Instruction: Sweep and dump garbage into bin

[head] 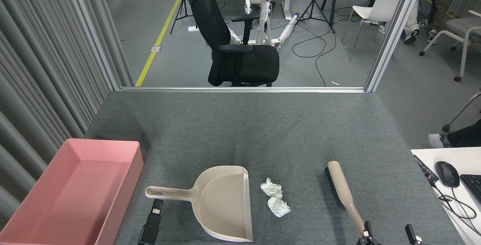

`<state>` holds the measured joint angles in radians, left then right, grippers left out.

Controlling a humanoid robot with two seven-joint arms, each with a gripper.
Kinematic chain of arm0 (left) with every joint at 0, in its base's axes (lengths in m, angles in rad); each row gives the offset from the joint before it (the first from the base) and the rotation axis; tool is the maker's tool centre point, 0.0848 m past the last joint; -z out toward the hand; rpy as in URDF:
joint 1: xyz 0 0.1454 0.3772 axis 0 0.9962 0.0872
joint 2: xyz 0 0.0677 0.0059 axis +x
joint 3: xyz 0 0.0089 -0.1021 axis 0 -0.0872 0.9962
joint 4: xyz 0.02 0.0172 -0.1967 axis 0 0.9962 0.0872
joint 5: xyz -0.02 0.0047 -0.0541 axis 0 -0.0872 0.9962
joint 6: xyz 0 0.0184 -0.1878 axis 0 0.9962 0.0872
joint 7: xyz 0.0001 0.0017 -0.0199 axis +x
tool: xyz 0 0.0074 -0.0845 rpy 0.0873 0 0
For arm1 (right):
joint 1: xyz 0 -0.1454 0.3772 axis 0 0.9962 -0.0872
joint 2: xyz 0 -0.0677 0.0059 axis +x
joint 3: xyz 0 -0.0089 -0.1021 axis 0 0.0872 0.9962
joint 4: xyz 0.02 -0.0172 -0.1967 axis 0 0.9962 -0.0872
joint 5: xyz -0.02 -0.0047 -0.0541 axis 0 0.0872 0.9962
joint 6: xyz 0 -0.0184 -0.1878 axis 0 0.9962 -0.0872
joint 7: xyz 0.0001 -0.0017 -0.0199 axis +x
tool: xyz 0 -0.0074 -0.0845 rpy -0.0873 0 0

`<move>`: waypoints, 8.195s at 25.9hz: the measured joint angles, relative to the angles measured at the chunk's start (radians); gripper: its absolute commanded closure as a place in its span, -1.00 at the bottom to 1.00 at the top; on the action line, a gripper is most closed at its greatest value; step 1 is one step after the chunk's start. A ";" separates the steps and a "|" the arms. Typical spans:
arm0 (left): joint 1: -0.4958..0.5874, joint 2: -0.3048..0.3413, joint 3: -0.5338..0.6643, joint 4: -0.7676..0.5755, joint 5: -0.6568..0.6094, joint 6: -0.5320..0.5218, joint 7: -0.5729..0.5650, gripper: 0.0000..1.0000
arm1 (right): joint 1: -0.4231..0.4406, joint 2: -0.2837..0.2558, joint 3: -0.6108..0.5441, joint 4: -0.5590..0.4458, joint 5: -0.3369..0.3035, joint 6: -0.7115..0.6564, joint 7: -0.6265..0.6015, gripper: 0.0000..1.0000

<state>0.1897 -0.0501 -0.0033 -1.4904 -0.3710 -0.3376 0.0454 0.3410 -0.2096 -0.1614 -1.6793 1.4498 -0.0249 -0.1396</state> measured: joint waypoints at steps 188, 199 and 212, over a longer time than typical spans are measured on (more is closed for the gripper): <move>-0.296 0.000 0.048 0.374 -0.155 -0.109 0.089 0.24 | -0.094 -0.068 0.040 0.174 -0.171 -0.083 -0.054 1.00; -0.296 0.001 0.048 0.375 -0.155 -0.109 0.089 0.22 | -0.129 -0.099 0.023 0.271 -0.172 -0.129 -0.049 0.88; -0.295 0.001 0.048 0.376 -0.155 -0.109 0.089 0.10 | -0.116 -0.085 -0.001 0.276 -0.187 -0.188 -0.080 -0.95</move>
<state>-0.1057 -0.0492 0.0445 -1.1147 -0.5262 -0.4463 0.1348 0.2246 -0.2949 -0.1623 -1.4037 1.2632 -0.2126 -0.2193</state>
